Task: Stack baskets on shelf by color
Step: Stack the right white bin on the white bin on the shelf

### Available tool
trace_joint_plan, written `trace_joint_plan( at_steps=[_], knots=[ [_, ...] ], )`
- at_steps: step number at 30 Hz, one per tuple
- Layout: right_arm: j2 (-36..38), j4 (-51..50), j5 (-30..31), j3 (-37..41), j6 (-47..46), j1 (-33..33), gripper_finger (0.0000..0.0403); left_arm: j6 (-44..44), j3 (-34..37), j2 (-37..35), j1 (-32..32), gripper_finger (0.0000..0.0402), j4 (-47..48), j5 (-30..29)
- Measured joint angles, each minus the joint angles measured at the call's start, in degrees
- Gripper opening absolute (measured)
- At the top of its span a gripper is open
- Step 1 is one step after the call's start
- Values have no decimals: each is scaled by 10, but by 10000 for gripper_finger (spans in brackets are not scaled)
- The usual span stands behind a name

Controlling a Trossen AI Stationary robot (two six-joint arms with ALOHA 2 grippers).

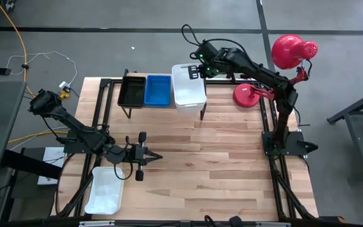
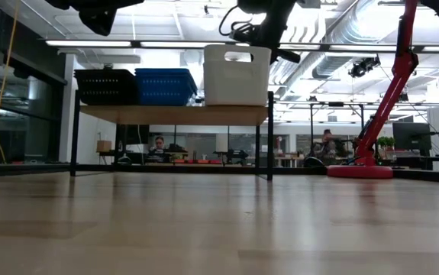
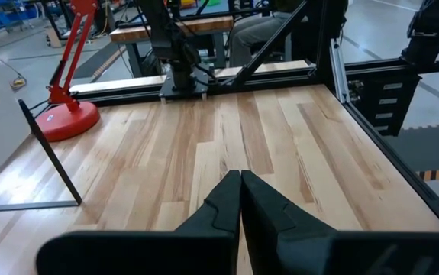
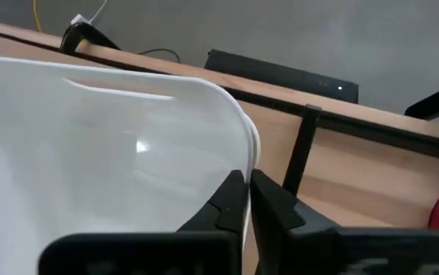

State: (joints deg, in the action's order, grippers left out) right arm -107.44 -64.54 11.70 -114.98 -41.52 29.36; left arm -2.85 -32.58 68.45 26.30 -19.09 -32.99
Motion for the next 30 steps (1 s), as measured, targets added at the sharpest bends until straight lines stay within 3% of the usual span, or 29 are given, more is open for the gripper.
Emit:
trace_joint_plan(
  at_steps=[11, 17, 23, 27, 30],
  knots=[
    [0, 27, 8, -12, 54, -5, 127, 0, 0, 0, 0, 0, 0, 0],
    [1, -21, 45, -74, 158, -25, 152, -5, 0, 0, 0, 0, 11, 0],
    [4, -183, 167, -84, 225, -79, 132, -29, 0, 0, 0, 0, 30, 0],
    [41, -193, 200, 2, 225, -93, 74, -32, 0, 0, 0, 0, 30, 0],
    [107, -133, 216, 107, 225, -97, 16, -41, 0, 0, 0, 0, 30, 0]
  ],
)
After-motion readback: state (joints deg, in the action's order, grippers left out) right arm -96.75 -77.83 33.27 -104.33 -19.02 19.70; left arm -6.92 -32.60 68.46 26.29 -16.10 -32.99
